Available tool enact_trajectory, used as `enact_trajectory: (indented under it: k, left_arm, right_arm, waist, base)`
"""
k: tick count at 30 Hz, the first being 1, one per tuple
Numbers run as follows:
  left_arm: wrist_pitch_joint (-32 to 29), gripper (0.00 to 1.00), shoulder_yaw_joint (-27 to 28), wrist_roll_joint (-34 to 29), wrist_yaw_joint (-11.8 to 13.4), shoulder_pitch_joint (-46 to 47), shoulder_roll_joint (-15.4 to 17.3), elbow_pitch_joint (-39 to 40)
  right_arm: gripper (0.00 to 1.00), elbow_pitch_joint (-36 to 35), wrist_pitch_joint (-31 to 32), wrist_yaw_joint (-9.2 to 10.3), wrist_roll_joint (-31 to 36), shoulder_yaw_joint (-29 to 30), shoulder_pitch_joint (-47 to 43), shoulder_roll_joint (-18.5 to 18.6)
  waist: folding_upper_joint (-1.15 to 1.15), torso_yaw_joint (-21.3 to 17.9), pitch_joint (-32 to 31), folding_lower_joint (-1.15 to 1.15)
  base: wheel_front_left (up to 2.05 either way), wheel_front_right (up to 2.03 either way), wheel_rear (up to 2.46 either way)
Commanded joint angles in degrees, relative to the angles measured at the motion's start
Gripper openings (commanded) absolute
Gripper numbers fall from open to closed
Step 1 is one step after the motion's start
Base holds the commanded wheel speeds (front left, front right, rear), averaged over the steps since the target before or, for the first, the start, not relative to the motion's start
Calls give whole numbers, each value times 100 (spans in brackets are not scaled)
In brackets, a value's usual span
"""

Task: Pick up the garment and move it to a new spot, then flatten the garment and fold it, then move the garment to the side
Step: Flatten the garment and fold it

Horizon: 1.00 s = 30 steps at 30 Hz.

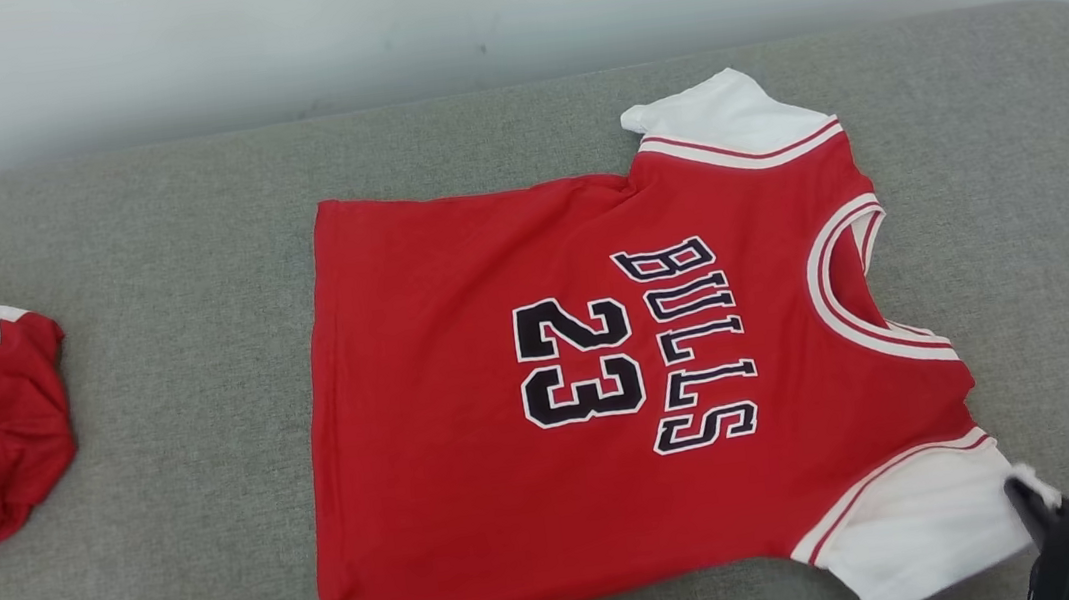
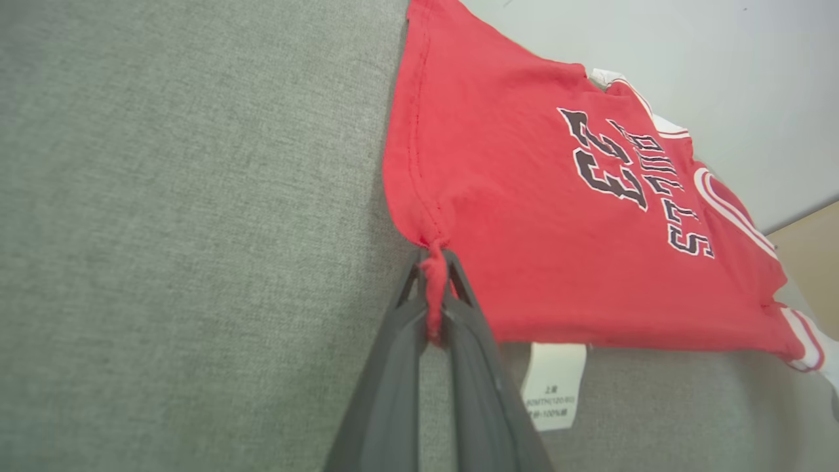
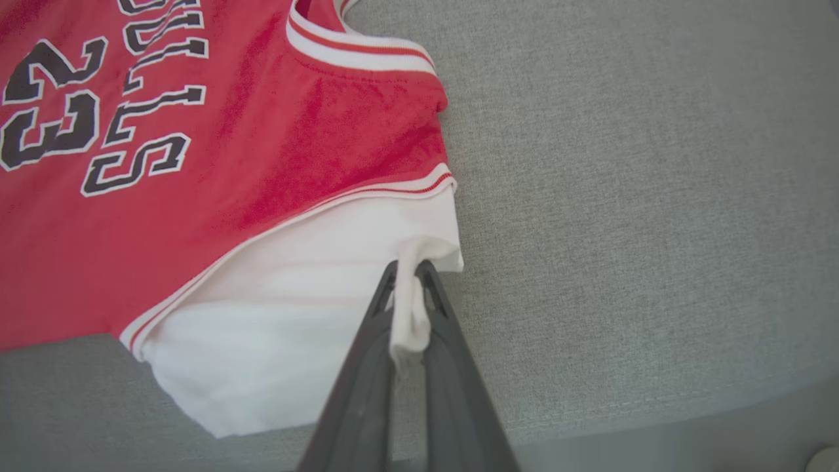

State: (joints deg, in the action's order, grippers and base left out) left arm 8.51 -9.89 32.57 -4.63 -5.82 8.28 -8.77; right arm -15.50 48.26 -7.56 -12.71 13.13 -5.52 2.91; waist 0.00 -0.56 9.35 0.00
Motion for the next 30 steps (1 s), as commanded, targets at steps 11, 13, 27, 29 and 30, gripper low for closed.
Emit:
enact_trajectory:
  k: [11,13,27,29,30]
  left_arm:
    - [-600,0,-240,179,75,1062,-21,354]
    - [-749,0,-246,174,177,1281,-42,296]
    - [-801,0,-70,-43,779,2532,-164,-350]
    - [-764,0,-59,-68,863,2660,-163,-464]
    - [-722,0,-43,-111,908,2718,-158,-513]
  right_arm:
    - [0,-76,-207,14,-135,-316,1158,474]
    - [0,145,-276,14,-145,-407,1418,580]
    - [0,1610,-541,14,-453,-1318,2697,1484]
    - [0,1786,-644,14,-497,-1454,2861,1593]
    - [0,1861,-716,14,-521,-1530,2950,1626]
  waist:
    - [0,-68,66,0]
    - [0,-86,113,0]
    - [0,-35,556,0]
    - [0,-31,618,0]
    - [0,-32,651,0]
  base:
    - [0,0,0]
    - [0,0,0]
    - [0,0,0]
    - [0,0,0]
    - [0,0,0]
